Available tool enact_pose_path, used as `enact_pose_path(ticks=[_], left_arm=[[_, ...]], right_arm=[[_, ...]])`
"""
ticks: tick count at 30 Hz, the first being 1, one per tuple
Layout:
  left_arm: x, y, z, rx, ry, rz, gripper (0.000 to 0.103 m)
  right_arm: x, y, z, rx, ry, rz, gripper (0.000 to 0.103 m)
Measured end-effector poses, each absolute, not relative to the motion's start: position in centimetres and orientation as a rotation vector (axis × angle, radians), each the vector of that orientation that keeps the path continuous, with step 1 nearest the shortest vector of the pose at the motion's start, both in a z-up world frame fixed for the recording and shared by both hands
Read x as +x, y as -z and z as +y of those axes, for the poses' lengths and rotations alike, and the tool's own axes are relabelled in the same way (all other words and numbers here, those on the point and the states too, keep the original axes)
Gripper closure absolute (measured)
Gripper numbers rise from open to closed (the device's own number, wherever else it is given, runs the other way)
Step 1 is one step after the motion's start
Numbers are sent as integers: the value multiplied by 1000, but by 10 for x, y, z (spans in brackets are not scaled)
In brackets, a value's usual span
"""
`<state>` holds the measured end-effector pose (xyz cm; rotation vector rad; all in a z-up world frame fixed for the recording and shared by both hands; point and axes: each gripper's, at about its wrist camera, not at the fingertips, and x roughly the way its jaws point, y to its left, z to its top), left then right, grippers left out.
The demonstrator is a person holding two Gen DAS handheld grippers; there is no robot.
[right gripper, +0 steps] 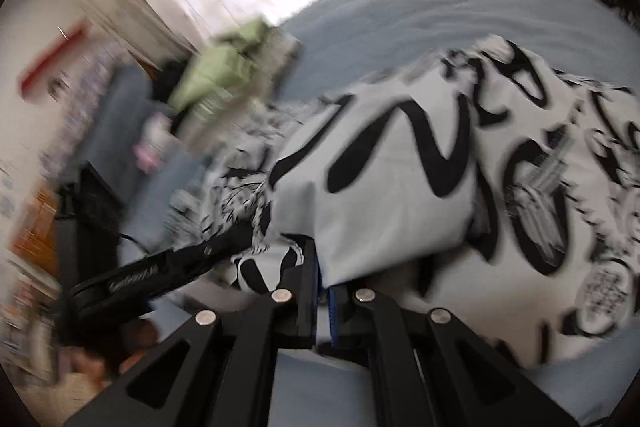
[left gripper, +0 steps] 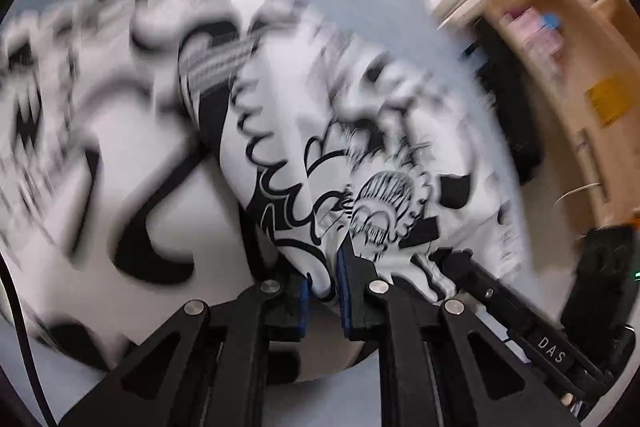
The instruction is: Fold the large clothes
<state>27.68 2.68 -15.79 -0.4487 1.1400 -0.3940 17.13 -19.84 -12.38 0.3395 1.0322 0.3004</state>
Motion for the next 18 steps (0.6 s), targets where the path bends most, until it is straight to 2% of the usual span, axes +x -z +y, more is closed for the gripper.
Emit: enact_pose_path(ticks=[2,4,5,10,18], left_arm=[[271,163,23,-390,370,1112,93],[269,156,18,-320,368,1097,91],[270,153,16,-304,372,1100,91],[257,137,30,-318,378,1113,71],[215,109,41,-268,346,1069,68]], right_arm=[[166,145,-199,332,-267,1089,99],[160,142,-202,345,-257,1053,99],[159,139,-202,340,-260,1049,96],[151,116,-208,331,-270,1050,87],[110,69,-219,377,-312,1005,87]])
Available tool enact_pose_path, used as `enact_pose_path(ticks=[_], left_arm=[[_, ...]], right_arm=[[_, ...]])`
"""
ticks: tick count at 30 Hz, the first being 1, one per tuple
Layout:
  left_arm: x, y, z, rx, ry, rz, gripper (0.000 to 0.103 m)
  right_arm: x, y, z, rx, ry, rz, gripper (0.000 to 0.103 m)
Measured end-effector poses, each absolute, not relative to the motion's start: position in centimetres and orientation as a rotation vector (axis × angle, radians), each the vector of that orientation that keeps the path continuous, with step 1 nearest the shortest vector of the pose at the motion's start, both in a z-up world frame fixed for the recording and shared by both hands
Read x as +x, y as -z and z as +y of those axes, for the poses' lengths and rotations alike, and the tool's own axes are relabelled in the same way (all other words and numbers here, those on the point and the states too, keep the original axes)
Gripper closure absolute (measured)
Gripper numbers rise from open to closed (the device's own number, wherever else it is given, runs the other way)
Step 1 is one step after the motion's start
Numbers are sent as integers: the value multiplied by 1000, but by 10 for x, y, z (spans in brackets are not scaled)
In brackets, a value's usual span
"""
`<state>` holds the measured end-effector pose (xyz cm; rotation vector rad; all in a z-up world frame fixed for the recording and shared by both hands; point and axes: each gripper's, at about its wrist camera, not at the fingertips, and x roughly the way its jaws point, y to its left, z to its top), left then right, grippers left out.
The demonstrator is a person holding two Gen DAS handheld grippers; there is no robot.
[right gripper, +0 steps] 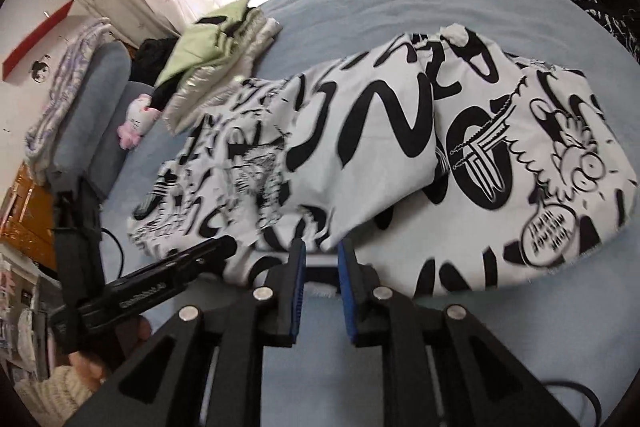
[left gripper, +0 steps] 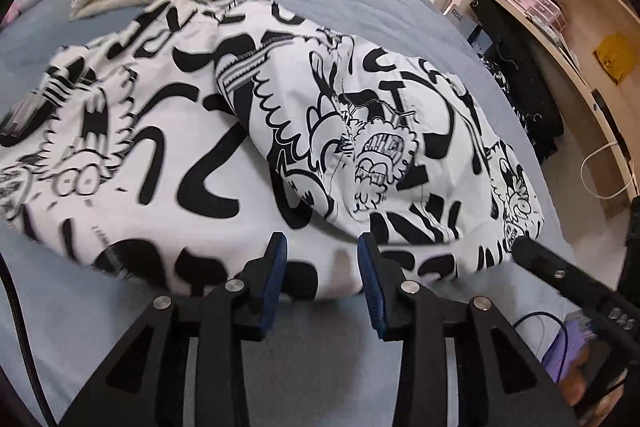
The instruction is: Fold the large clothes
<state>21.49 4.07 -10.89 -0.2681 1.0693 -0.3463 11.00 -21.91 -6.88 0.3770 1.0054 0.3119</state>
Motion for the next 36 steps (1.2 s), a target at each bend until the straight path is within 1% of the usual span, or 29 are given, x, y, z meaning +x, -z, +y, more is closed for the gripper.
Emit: enact_pose_path(ticks=[6,10,12,14,19,21,23,24,25,27,30,36], left_arm=[[189,78,53,-264,331,1002,68],[172,58,59,-248,318,947,67],[167,50,60,-247,311,923,64],[163,44,62,-246,307,908,62],[159,30,68,-260,312,872,61],[160,24,70,-267,313,856,59],[164,20,70,-260,305,843,57],[166,18,70,-257,297,836,57],[169,16,71,-254,292,826,56],[175,12,71,-242,276,809,55],[188,10,72,-217,237,785,49],[225,27,70,-170,152,789,49]], right_arm=[[72,21,-211,320,-375,941,87],[54,-4,-203,302,-430,935,86],[49,-13,-197,307,-464,948,80],[44,-23,-191,315,-494,956,78],[27,-63,-183,342,-617,943,77],[25,-77,-183,353,-642,912,67],[28,-87,-182,336,-639,862,61],[32,-89,-181,312,-615,833,57],[38,-87,-180,289,-578,816,57],[54,-79,-180,262,-521,793,57],[83,-57,-181,224,-417,783,57],[134,-1,-178,159,-304,813,57]])
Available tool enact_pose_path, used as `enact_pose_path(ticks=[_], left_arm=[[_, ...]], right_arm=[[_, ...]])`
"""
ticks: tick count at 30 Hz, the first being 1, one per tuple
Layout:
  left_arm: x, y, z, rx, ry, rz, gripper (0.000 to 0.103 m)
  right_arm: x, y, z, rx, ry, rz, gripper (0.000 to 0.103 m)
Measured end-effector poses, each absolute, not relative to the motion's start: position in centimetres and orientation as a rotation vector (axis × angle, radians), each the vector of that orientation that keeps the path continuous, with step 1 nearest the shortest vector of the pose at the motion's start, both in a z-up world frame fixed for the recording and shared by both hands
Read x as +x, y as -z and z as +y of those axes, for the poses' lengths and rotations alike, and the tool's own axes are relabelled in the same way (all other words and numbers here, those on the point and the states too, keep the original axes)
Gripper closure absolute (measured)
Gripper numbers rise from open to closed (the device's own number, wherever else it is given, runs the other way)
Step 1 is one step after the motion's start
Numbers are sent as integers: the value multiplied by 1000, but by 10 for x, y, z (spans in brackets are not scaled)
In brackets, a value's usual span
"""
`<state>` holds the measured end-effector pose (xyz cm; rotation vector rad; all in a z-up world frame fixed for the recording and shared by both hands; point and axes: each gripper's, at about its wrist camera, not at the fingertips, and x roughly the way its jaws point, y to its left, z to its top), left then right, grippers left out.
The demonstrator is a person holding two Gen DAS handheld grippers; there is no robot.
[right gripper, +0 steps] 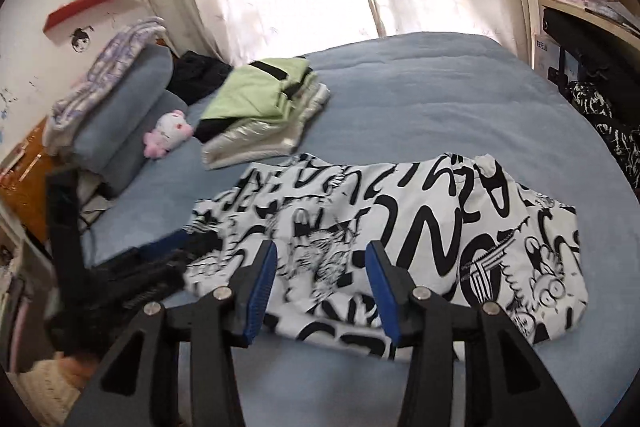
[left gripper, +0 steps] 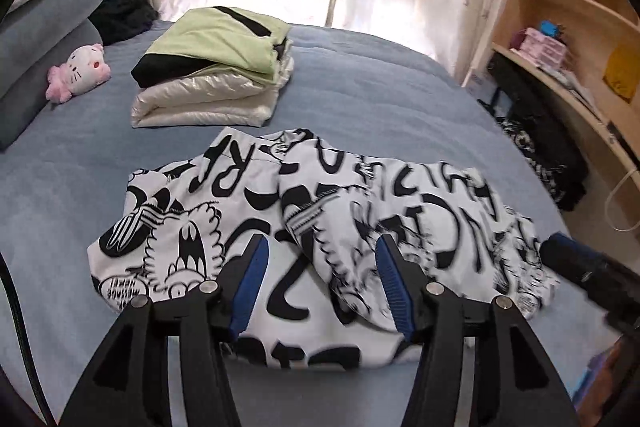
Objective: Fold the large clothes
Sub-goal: 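Grasp the hoodie edge with both tools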
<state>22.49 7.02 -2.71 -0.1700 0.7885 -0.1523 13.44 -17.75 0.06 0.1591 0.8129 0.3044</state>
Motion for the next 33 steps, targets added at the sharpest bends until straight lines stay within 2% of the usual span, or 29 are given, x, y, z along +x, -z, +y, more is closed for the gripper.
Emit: enact_pose_path(ticks=[9,19,22,23,24,26,27,28,33], left_arm=[[272,69,58,-184,124,832,49],[339,85,29,-185,146,807,49],[364,109,16,-108,95,868,49],[370,119,14,-75,68,893,48],[374,132,14,-49,58,930,45],[376,147,19,-61,86,960,43],[374,151,24,-77,86,954,35],[374,153,30,-97,87,958,34],[376,153,40,-140,109,981,34]], right_arm=[[183,60,-164,159,-317,849,57],[224,100,-157,144,-303,866,69],[234,121,-173,139,-236,894,87],[234,126,-180,146,-215,901,98],[234,133,-190,173,-200,910,103],[229,142,-206,243,-220,921,103],[224,144,-211,254,-216,924,103],[218,146,-214,248,-206,922,103],[203,146,-224,290,-201,940,103]])
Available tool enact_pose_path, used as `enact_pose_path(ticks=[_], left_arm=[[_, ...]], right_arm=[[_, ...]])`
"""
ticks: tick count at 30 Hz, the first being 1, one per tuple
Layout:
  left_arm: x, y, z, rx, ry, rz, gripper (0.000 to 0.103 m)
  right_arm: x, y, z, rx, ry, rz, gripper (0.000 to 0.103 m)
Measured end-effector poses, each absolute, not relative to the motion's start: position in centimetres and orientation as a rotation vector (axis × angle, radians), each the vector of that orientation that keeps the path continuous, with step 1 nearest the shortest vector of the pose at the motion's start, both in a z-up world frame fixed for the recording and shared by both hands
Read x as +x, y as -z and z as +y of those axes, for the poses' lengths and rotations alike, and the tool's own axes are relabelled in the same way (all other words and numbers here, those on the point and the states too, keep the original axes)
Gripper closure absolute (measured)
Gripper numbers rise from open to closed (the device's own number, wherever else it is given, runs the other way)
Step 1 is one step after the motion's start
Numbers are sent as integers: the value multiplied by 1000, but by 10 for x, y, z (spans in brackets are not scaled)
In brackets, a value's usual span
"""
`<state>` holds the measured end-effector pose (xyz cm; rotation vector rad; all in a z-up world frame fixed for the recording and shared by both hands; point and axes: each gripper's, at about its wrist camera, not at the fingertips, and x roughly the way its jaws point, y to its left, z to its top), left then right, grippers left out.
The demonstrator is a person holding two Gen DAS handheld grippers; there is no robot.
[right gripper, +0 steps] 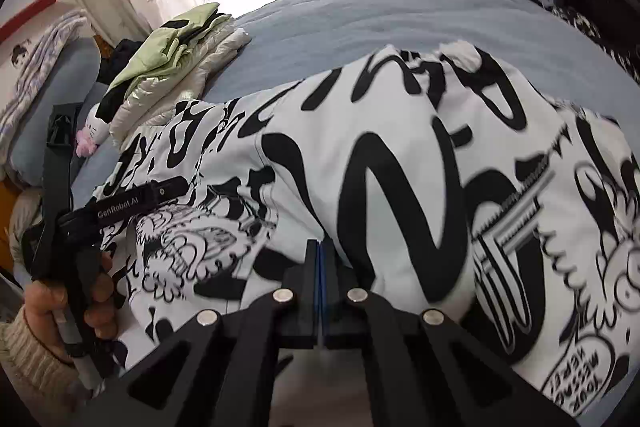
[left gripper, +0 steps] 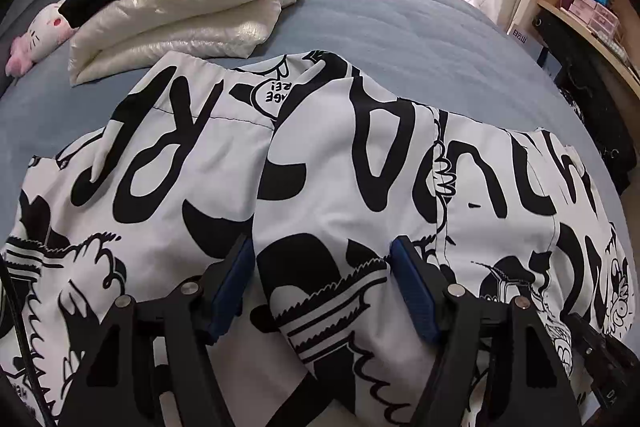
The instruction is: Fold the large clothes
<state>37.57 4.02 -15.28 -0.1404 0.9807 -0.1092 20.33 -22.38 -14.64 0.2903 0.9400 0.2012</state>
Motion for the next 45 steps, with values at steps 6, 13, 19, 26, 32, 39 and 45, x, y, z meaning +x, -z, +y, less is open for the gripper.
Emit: enact_pose_path(ticks=[6,13,19,26,32,39,45], left_arm=[[352,119,36,-142,131,911,36],[334,119,6,-100,165,929,36],[327,150,5,-49,151,998,33],[325,155,17,-98,148,1022,32],[318,152,23,-118,132,1029,32],[299,141,39,-153,108,1052,32],[273,118,47,-147,99,1022,33]], right_arm=[[201,110,-223,298,-225,897,100],[240,106,-213,272,-166,881,94],[248,142,-227,295,-95,952,88],[230,147,-243,385,-97,957,84],[221,148,-243,378,-80,979,81],[203,145,-224,269,-79,1002,74],[182,137,-225,375,-83,1020,73]])
